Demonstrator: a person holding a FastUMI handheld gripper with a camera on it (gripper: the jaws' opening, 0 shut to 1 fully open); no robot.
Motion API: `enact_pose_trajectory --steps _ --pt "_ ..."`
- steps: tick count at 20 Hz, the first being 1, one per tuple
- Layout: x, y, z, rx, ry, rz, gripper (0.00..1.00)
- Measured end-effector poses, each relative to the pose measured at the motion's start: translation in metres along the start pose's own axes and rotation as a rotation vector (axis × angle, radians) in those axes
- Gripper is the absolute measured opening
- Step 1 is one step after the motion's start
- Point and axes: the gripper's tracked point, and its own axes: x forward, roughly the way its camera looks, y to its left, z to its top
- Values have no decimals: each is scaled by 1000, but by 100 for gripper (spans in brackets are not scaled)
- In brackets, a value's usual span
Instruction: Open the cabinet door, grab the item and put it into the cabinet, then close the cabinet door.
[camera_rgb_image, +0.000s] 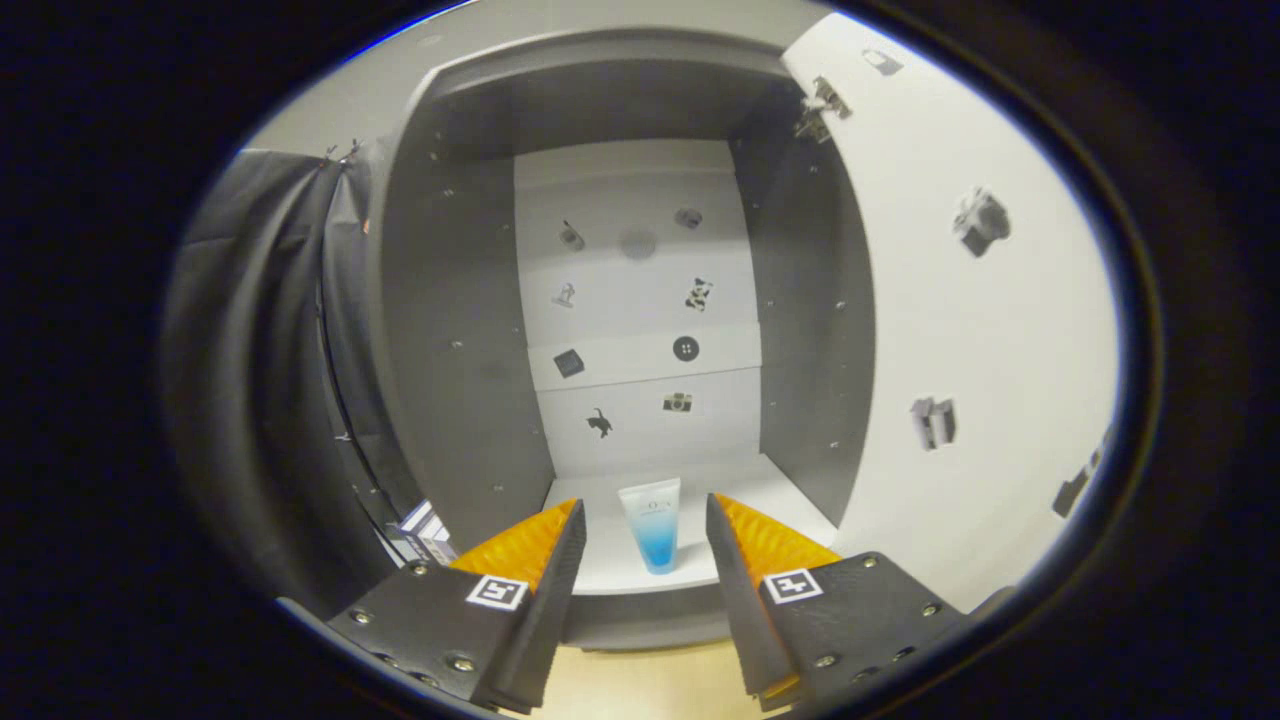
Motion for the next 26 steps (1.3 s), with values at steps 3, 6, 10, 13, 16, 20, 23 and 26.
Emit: enact_pose_trajectory --steps 3,6,10,13,16,20,23,26 --pt "-51 -5 3 -27 -29 -12 71" --pt "-104 -22 -1 -36 -36 -48 72" --pt "-169 -57 -2 -21 -50 -108 81" --pt "-210 -94 -1 -2 -66 -157 86" --pt "-248 -130 0 16 -88 -203 99" --pt "-278 -181 -3 16 -90 -259 99" --pt "-290 -218 -8 6 -85 -299 99" --pt "-298 -261 -16 8 -74 -335 99"
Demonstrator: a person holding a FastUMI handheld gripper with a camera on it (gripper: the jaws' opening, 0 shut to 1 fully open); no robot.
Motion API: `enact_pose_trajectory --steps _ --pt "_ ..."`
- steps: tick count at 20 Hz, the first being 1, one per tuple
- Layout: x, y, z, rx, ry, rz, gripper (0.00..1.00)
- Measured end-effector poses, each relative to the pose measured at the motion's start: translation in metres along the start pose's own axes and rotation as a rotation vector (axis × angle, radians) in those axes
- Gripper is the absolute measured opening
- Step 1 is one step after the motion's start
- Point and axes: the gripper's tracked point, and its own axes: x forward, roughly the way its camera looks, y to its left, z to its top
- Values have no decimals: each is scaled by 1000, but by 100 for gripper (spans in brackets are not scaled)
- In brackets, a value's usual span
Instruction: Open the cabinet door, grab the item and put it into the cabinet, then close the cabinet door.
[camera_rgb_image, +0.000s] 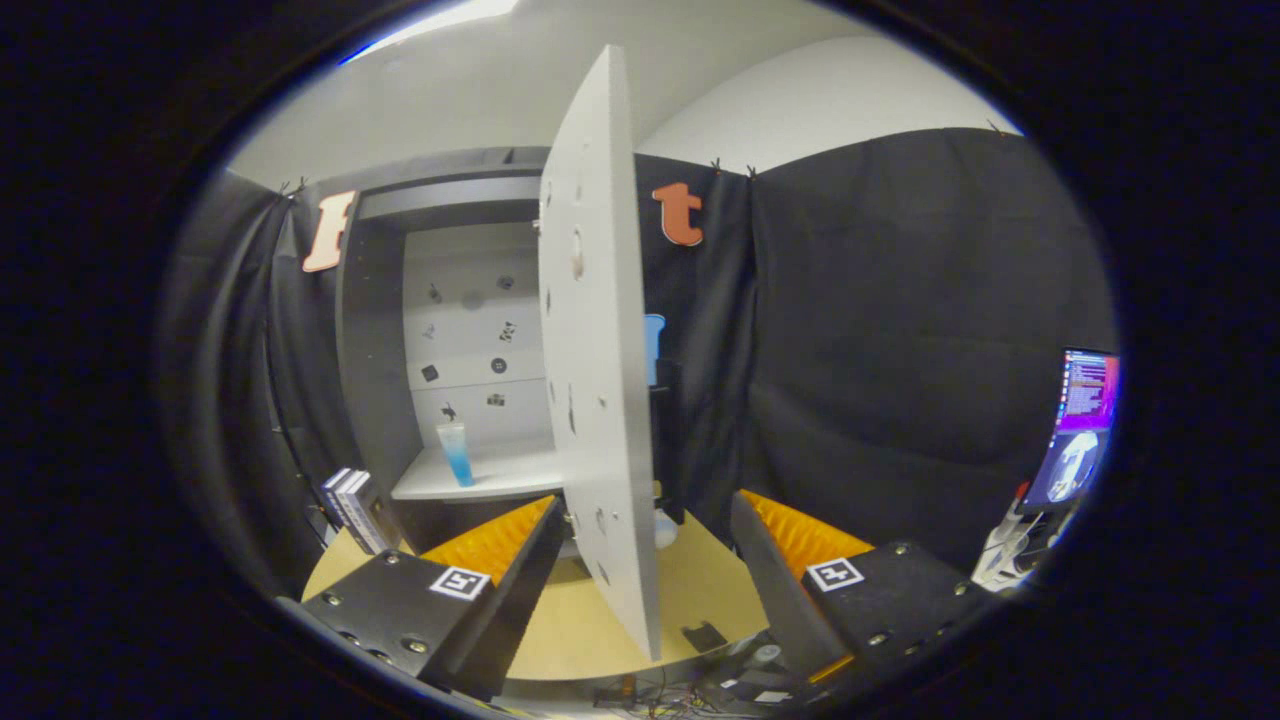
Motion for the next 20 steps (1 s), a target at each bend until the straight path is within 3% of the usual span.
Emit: enact_pose_trajectory --steps 6,13,16,20 --pt "39 -39 -16 -18 33 -12 99" --pt "57 -30 -21 -12 50 83 98" --pt "55 -11 -22 -6 48 150 98" --pt "49 39 -28 -1 50 299 97"
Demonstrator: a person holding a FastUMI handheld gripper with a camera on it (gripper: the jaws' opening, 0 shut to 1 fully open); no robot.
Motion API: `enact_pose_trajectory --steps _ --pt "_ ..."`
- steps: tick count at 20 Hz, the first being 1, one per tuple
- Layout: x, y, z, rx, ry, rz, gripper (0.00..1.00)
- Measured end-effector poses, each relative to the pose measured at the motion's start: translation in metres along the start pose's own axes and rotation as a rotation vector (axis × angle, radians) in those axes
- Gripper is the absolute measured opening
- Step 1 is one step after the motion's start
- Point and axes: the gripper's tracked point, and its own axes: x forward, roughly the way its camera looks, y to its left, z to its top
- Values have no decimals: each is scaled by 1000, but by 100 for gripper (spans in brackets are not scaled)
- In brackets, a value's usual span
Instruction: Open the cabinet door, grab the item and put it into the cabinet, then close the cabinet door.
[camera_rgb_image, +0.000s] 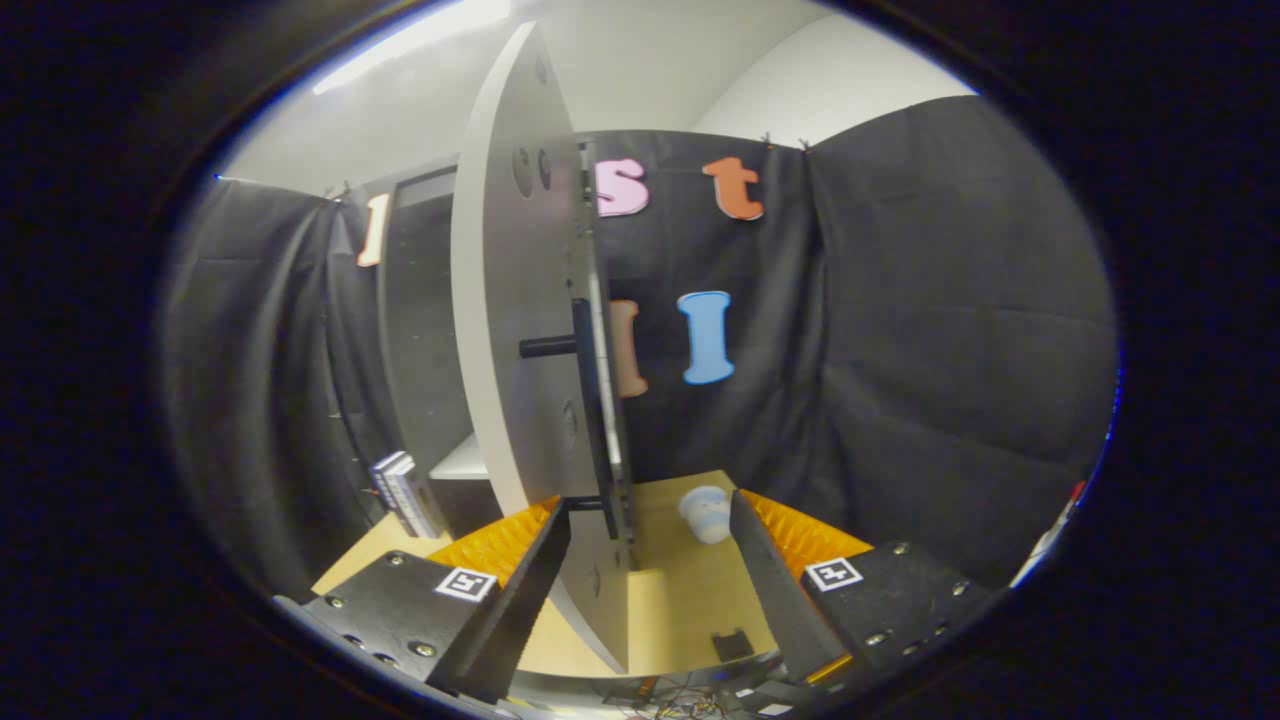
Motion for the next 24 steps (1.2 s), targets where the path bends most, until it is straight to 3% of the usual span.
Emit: enact_pose_trajectory --steps 6,13,24 --pt "22 65 -8 -7 14 168 97" --pt "43 132 -15 -12 24 287 97" --pt "130 253 -15 -67 5 359 100"
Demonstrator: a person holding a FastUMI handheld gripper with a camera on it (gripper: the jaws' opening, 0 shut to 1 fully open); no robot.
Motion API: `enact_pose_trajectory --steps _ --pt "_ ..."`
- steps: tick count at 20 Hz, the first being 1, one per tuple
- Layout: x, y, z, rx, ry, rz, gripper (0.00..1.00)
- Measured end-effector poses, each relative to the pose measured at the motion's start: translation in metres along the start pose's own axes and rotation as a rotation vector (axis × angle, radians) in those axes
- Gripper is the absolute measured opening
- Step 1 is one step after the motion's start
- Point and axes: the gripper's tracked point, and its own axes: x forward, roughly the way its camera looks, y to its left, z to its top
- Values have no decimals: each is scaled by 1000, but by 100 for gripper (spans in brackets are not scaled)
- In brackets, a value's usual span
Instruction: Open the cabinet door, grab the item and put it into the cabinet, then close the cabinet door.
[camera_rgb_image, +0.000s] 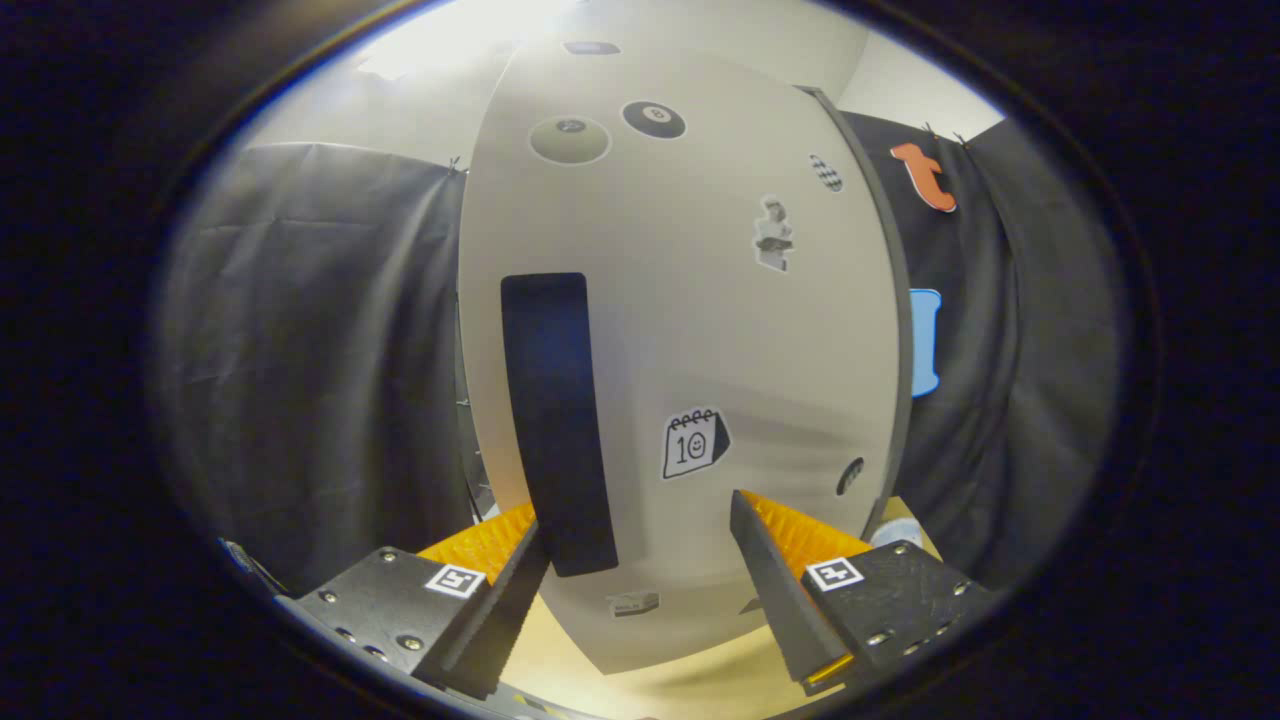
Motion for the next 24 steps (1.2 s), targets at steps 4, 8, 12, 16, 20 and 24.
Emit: enact_pose_trajectory --steps 4,8,12,16,20,24 --pt "48 21 8 -62 -32 -31 100" --pt "81 39 13 -78 -38 -68 100" --pt "82 42 14 -120 -67 -119 100" --pt "76 45 13 -124 -84 -194 99" --pt "83 43 14 -117 -104 -248 100" --pt "91 41 15 -114 -114 -277 100"
